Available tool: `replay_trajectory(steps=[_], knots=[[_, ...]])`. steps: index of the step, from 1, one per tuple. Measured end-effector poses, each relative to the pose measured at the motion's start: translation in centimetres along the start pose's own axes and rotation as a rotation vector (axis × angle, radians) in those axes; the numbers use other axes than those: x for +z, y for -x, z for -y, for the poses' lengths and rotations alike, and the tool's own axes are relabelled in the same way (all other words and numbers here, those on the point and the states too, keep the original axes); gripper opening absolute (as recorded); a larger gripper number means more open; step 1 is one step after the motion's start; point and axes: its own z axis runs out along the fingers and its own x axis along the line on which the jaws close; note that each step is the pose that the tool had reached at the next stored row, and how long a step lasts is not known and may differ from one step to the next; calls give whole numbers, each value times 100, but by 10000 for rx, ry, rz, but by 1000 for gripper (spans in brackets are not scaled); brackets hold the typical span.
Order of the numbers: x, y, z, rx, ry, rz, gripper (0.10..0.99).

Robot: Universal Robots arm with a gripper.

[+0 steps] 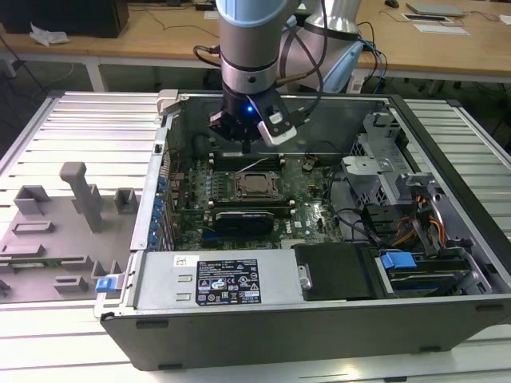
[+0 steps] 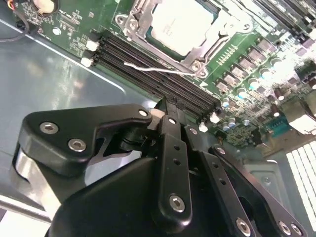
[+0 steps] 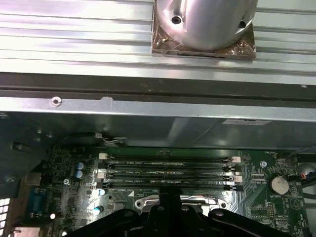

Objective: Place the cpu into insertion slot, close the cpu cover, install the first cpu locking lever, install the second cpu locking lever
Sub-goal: 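Install the first cpu locking lever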

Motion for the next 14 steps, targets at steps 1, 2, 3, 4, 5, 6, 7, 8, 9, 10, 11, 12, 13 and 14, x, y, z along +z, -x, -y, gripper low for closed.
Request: replay_trajectory(steps=[1,2,3,4,5,6,7,8,9,10,11,12,13,14], knots=[[4,0,1,-19,-2,59,106],[9,0,2,-41,-6,136,106],[14,-1,4,-78,-10,253,106],[16,-2,5,-107,-15,346,106],[18,-3,5,-134,-17,434,106],[20,-6,6,-203,-24,647,106],[22,-8,6,-231,-27,737,106],[24,-11,7,-263,-31,842,106],[27,-17,7,-290,-41,928,106],[30,-17,7,-296,-76,934,106],[32,-17,6,-297,-107,932,106],[35,-17,5,-288,-149,932,106],[37,-17,4,-270,-214,933,106],[37,-17,4,-257,-282,932,106]])
